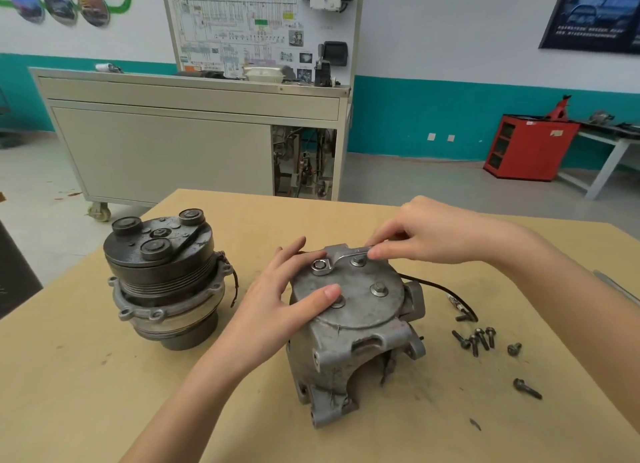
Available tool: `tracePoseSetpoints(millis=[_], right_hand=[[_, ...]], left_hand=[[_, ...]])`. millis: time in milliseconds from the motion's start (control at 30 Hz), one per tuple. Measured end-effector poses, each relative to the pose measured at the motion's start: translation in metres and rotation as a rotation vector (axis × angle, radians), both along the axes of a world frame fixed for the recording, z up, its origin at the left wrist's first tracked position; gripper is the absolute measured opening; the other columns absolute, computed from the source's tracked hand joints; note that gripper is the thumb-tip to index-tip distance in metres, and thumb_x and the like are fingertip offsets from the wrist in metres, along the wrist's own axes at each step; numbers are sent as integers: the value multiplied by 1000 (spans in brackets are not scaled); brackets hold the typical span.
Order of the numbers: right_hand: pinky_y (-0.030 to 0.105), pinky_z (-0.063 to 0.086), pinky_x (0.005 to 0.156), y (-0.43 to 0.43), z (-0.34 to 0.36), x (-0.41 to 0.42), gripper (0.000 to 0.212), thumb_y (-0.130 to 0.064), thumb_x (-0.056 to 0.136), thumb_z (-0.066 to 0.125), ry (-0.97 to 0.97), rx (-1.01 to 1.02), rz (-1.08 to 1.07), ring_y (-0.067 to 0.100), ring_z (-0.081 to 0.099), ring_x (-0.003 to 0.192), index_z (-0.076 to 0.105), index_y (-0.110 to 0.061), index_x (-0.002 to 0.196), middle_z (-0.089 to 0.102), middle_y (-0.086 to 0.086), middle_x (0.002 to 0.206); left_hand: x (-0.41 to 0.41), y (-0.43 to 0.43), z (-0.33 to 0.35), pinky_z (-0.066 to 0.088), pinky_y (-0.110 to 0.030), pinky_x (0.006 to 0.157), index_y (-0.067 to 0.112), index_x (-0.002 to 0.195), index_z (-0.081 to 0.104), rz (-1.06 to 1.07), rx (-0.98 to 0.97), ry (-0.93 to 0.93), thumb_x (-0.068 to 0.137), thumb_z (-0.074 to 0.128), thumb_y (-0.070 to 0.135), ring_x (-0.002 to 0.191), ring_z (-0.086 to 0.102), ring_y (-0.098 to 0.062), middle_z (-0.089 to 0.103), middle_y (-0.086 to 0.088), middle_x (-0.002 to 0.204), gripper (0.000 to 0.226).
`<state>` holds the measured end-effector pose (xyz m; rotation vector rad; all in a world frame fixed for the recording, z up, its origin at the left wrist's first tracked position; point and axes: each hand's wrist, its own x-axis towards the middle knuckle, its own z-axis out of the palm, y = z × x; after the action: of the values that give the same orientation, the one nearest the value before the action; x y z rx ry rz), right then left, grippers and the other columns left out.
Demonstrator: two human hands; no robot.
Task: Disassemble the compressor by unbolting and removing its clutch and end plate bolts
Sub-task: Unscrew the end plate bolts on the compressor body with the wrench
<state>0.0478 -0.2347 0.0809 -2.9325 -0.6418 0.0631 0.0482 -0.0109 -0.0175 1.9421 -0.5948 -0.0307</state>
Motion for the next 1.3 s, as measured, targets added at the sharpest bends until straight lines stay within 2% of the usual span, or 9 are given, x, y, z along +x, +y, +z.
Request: tracePoseSetpoints(millis=[133,200,367,500,600,667,900,1133,1300], right_hand=[[11,41,44,-5,17,-8,17,-20,94,55,10,811,-115,1,51,44,63,-15,80,59,-8,55],[23,52,51,-2,22,-4,13,-15,97,49,78,1221,-195,15,64,52,52,-12,85,69,4,65],[35,57,55,18,-7,19,8,-12,102,39,207,1623,-368,33,71,68,41,-11,94,72,17,77],[35,57,53,12,-31,28,9,-12,101,42,138,1611,-448,35,71,68,40,-13,92,73,15,75],[34,56,52,5,-42,31,6,-11,100,44,147,1569,-475,37,71,70,42,-12,95,73,15,77],[33,56,52,3,-46,33,3,-11,99,45,172,1551,-481,36,71,69,44,-10,97,73,15,78],[30,56,54,-4,-58,33,2,-9,99,46,241,1698,-482,27,72,68,47,-8,99,73,12,75],[42,57,69,-2,-35,18,9,-14,84,59,-93,1676,10,29,70,83,58,-13,93,68,4,80],[35,56,73,-3,-42,14,16,-7,86,51,-14,1864,239,25,68,87,64,-13,93,66,6,84]], left_hand=[[0,-1,-5,24,-5,96,59,136,24,4,-62,9,55,56,81,115,17,38,13,40,149,90],[2,-2,-6,24,-11,100,59,138,21,12,-90,42,54,59,80,115,18,35,16,38,150,94],[5,-1,-6,28,-25,111,51,141,34,38,-97,55,57,63,77,132,25,16,20,35,151,92],[2,-1,2,26,-21,111,44,142,37,61,-62,11,65,62,77,139,22,9,26,28,152,88],[12,-7,24,27,3,90,34,139,45,57,-79,-45,74,50,65,123,38,19,42,23,142,73],[29,-18,45,32,5,81,27,136,50,44,-63,-65,91,49,51,110,50,14,52,17,135,51],[81,-75,86,40,-25,87,13,138,49,-135,201,-6,103,45,27,109,56,-13,59,-4,131,38],[80,-79,88,54,-31,88,12,130,56,-202,-3,55,102,42,37,100,66,-16,68,-2,110,40],[73,-58,83,56,-23,71,7,115,64,-528,112,302,99,45,39,87,72,-21,75,-6,95,41]])
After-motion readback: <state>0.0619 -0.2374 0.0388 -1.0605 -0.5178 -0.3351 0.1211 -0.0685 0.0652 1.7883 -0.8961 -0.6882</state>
